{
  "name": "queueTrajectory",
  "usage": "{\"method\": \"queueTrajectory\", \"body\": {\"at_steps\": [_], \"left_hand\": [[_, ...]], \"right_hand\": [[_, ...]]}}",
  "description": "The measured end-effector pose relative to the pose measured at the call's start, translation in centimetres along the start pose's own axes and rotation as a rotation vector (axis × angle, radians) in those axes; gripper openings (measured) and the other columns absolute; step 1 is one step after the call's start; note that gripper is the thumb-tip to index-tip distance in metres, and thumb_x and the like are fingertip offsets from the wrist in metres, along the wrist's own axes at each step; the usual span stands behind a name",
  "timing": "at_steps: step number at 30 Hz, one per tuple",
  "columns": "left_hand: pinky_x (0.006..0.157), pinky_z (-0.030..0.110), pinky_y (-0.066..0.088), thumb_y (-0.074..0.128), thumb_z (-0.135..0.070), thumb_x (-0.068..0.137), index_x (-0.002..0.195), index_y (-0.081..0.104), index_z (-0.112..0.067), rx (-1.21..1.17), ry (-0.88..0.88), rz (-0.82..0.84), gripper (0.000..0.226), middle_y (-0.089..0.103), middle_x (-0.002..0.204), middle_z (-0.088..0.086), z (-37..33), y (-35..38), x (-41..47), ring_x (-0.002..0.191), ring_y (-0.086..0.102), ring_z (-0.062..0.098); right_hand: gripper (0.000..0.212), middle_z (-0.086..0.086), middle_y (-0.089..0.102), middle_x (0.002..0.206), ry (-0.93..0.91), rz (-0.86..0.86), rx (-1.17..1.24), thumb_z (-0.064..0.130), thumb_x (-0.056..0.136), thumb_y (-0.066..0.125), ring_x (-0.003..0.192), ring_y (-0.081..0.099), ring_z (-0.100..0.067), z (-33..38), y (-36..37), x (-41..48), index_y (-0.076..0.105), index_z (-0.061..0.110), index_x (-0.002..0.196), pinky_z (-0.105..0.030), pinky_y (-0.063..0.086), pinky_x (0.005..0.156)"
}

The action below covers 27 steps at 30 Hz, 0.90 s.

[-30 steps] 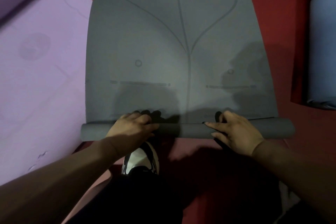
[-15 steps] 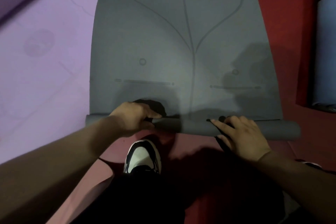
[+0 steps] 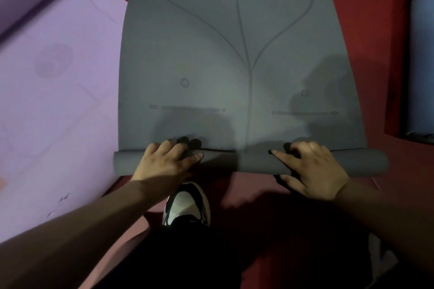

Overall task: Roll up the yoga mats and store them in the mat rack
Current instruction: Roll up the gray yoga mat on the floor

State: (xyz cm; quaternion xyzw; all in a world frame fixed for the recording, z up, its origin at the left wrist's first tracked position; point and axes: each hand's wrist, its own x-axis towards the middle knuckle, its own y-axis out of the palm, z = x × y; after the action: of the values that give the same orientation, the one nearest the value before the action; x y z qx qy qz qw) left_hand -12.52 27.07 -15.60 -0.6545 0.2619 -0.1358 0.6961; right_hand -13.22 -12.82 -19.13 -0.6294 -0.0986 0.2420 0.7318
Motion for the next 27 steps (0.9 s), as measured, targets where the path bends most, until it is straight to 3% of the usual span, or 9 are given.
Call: {"method": "queueTrajectory", "body": {"at_steps": [6,9,12,15,18,23,27], "left_hand": [[0.082,0.040,0.045,0.049,-0.064,0.084,0.128,0.067,-0.042,-0.059,-0.013,0.050,0.053,0.066,0.110,-0.005,1.4,-0.4,1.7,0.099,0.057,0.028],[0.085,0.042,0.042,0.073,-0.053,0.081,0.130,0.065,-0.044,-0.083,-0.016,0.063,0.051,0.060,0.111,-0.004,1.9,-0.7,2.5,0.100,0.054,0.028],[0.086,0.042,0.046,0.072,-0.048,0.087,0.138,0.060,-0.043,-0.157,-0.018,0.137,0.052,0.059,0.114,-0.002,2.5,-1.3,3.5,0.107,0.055,0.029],[0.095,0.039,0.047,0.068,-0.047,0.092,0.142,0.057,-0.043,-0.264,-0.038,0.195,0.051,0.061,0.123,-0.003,3.2,-1.7,4.5,0.118,0.053,0.028],[0.095,0.037,0.051,0.072,-0.046,0.089,0.139,0.060,-0.040,-0.329,-0.036,0.224,0.052,0.065,0.126,-0.004,3.6,-1.9,4.8,0.117,0.058,0.027],[0.076,0.038,0.053,0.058,-0.056,0.083,0.126,0.069,-0.028,-0.177,-0.026,0.047,0.052,0.075,0.099,-0.001,3.2,-2.0,3.7,0.086,0.070,0.031],[0.071,0.038,0.045,0.050,-0.049,0.090,0.118,0.073,-0.030,-0.028,-0.006,-0.108,0.042,0.073,0.097,-0.004,1.8,-1.0,2.4,0.079,0.069,0.029]], "right_hand": [[0.064,0.002,0.051,0.106,0.021,0.102,0.054,0.069,0.090,0.041,0.093,0.053,-0.024,-0.9,-0.5,1.4,0.052,0.038,0.145,-0.036,0.044,0.074],[0.065,0.000,0.057,0.107,0.019,0.142,0.057,0.070,0.091,0.039,0.097,0.058,-0.026,-1.5,-0.9,2.3,0.043,0.041,0.149,-0.038,0.049,0.076],[0.063,-0.001,0.063,0.102,0.039,0.057,0.050,0.062,0.091,0.044,0.091,0.062,-0.027,-1.0,-1.1,2.1,0.046,0.038,0.149,-0.038,0.047,0.071],[0.052,-0.003,0.066,0.119,0.074,-0.027,0.063,0.053,0.090,0.048,0.104,0.064,-0.030,0.1,-0.3,1.0,0.058,0.038,0.139,-0.042,0.047,0.080],[0.052,-0.007,0.059,0.127,0.095,-0.058,0.085,0.058,0.088,0.050,0.109,0.056,-0.031,0.3,0.3,0.6,0.063,0.039,0.135,-0.045,0.045,0.088],[0.051,-0.001,0.056,0.103,0.092,-0.068,0.104,0.054,0.082,0.074,0.092,0.054,-0.026,-0.6,0.0,1.9,0.066,0.041,0.130,-0.037,0.040,0.075],[0.048,0.001,0.053,0.094,0.072,-0.041,0.169,0.054,0.084,0.070,0.086,0.054,-0.025,-1.2,-0.4,2.8,0.065,0.042,0.131,-0.039,0.047,0.070]]}}
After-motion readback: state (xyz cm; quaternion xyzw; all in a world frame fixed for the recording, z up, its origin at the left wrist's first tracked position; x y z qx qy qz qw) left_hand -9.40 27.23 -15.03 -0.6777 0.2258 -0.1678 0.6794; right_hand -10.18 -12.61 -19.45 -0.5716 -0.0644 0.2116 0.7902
